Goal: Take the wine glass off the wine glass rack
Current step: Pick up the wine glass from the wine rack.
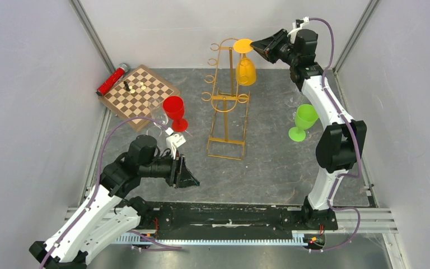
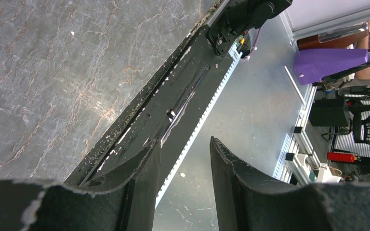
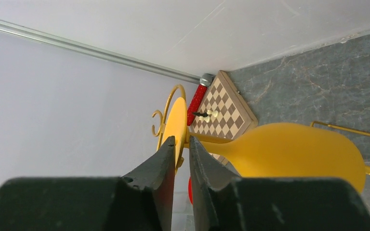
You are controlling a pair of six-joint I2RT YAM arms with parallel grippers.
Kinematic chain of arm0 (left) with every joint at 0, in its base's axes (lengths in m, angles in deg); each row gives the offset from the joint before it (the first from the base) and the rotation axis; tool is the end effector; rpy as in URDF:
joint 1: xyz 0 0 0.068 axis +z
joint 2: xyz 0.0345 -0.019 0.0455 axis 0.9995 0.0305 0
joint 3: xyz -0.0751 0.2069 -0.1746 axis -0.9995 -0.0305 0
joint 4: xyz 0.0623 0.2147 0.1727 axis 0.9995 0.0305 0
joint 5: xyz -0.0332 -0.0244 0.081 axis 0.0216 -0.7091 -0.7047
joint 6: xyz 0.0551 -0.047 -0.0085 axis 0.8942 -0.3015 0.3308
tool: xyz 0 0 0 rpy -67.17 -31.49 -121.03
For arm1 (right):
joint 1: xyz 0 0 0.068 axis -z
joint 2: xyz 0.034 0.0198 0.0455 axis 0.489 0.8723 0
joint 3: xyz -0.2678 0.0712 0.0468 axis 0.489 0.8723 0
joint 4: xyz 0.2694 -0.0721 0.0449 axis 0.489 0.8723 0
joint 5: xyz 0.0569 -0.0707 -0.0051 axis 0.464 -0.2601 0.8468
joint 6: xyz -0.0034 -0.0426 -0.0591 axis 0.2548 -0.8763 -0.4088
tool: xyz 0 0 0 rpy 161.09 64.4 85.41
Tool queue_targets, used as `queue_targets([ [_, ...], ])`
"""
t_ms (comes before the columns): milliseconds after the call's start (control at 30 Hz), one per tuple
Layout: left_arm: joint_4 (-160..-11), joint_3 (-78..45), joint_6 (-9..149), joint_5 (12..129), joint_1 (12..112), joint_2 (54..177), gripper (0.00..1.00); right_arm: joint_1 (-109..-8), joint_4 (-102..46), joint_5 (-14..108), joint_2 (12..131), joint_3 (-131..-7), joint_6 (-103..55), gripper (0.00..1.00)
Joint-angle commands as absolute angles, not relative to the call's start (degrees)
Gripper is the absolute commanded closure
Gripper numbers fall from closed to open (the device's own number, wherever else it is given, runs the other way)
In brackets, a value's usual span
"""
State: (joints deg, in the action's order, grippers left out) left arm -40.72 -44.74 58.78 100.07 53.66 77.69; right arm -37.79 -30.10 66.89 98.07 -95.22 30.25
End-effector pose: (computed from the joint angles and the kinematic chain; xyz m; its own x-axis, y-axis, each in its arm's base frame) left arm 0.1128 -0.1229 0.2950 -0.7862 0.1653 -0.5955 0.5930 0.4728 -0.6518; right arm 0.4940 0.1019 0.3931 -0.5487 0.7048 -0.4495 -0.2082 0.4056 0.8900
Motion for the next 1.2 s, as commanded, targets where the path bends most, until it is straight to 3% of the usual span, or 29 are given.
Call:
queue_targets([
  [0,-41.3,-44.1,58.9,99.6,53.7,77.5,0.51,-38.1,-33.7,67.3,98.3,-97.7,31.3,0.86],
  [200,-41.3,-44.2,58.9,99.6,53.7,77.4,0.51,-38.0,-34.0,67.4,97.9,-97.8,31.5,1.00],
  [1167,-41.3,-44.2,58.9,99.7,53.7,77.3,0.51,-37.2,-33.6,66.1,95.4,-97.5,32.6,1.00],
])
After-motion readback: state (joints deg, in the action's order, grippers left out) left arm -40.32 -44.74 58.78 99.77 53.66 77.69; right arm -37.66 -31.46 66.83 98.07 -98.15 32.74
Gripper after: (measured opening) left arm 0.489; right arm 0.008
